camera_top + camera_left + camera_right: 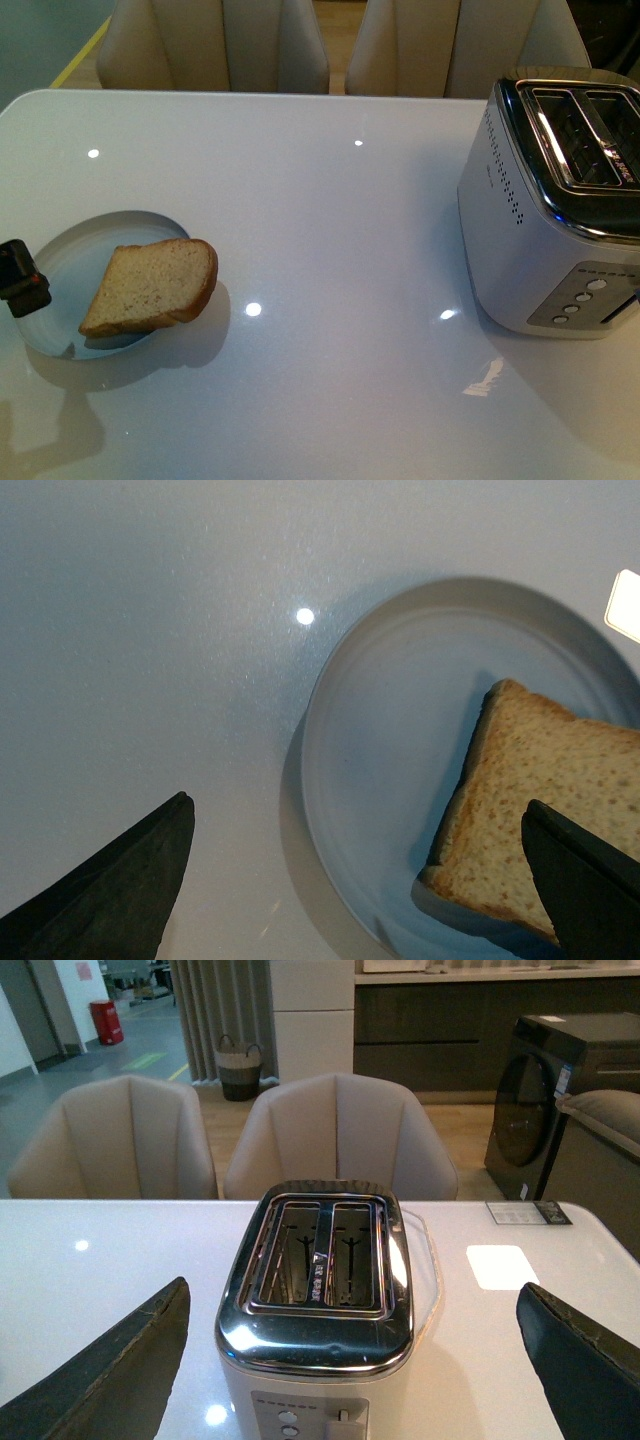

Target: Left arm holds plate, right arm toasts bread

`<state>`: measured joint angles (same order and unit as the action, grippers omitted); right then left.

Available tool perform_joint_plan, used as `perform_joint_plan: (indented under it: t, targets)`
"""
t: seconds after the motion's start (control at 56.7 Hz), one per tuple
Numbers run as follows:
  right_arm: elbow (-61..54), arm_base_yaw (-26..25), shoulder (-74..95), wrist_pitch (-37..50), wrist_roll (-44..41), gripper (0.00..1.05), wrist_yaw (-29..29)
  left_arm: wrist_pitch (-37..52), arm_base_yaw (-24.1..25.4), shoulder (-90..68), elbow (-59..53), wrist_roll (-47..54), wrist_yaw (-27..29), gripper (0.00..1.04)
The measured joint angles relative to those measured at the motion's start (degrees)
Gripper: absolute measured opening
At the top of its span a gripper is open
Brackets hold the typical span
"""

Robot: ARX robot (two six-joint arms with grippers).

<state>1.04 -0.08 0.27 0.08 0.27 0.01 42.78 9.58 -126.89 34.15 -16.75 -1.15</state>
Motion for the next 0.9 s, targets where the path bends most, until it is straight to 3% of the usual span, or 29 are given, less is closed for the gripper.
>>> perform_joint_plan:
  t: [0.653, 0.899]
  targets:
    - [0.0, 0.0, 0.0, 0.0, 0.0, 0.96, 0.0, -6.4, -4.9, -10.8, 12.3, -6.5, 5.3, 0.97]
    - [0.0, 0.0, 0.0, 0.0, 0.0, 0.96, 0.0, -6.4, -5.1, -11.3, 12.5, -9.2, 5.8, 0.61]
